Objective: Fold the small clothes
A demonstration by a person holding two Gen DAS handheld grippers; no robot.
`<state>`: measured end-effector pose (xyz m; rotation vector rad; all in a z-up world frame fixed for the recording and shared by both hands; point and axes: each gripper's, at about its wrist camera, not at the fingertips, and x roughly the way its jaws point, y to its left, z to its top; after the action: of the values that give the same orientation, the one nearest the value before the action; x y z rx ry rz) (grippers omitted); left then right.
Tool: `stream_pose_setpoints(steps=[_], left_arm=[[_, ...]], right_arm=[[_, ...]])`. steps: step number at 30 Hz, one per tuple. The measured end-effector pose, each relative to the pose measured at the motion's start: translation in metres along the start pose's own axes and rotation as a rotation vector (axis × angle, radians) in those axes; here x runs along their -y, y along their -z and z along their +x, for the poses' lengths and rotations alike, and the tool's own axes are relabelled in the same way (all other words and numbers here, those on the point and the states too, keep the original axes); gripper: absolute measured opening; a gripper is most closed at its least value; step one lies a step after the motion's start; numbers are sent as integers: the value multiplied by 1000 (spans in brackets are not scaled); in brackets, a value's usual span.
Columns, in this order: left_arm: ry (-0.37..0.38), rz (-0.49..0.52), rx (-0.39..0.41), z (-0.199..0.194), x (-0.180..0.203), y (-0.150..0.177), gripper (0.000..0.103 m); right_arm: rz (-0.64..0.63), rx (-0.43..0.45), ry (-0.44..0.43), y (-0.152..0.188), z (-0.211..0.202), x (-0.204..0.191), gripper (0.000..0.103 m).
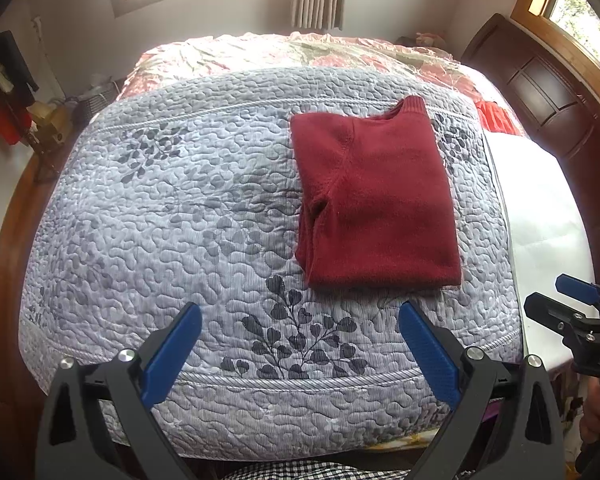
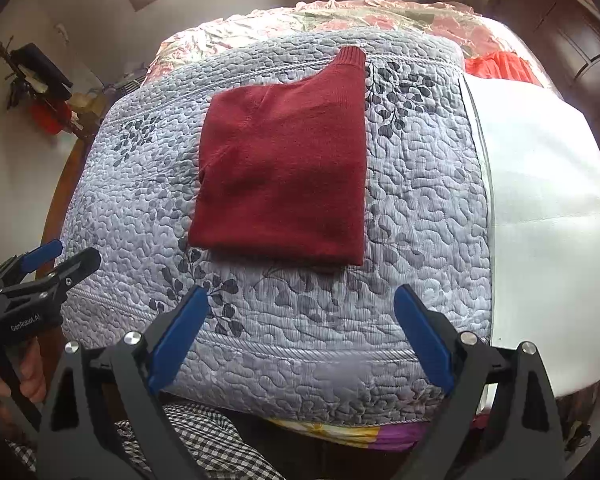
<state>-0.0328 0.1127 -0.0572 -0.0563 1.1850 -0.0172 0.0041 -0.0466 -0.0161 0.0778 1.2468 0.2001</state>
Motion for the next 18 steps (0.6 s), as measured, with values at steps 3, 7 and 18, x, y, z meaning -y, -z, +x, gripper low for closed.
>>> stream_pose_setpoints(steps=[3,7,18], left_arm=[[-2,1,-5,0,0,2,99],[-3,5,-4,-2,1,2,99],[-8,4,-13,2,0,0,99]], right_arm=[[-5,1,0,1,-1,-1,94],[-11,4,2,2,-1,-3,94],[-20,-2,10,-4,3,-3,94]])
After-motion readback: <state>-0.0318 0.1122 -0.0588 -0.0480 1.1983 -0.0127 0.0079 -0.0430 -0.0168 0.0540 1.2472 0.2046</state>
